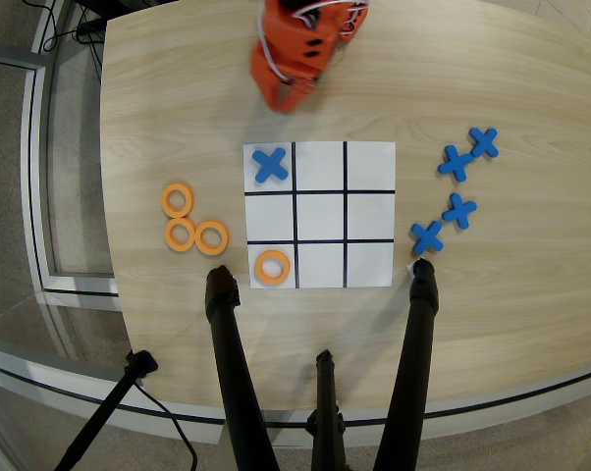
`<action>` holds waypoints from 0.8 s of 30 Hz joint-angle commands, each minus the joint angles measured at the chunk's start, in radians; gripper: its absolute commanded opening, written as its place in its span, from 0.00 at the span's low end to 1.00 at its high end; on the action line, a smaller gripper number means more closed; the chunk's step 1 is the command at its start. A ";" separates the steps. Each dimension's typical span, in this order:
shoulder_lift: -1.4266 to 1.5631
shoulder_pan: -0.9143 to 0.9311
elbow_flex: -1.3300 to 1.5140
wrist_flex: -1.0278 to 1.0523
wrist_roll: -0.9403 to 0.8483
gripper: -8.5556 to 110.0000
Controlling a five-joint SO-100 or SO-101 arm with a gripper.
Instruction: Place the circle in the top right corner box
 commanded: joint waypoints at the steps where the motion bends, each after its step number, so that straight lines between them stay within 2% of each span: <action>1: 0.021 0.600 0.057 0.002 -0.005 0.07; 4: 0.021 0.911 0.057 0.002 -0.005 0.07; 6: 0.021 0.962 0.057 0.002 -0.005 0.07; 24: 0.018 0.969 0.057 0.003 -0.003 0.07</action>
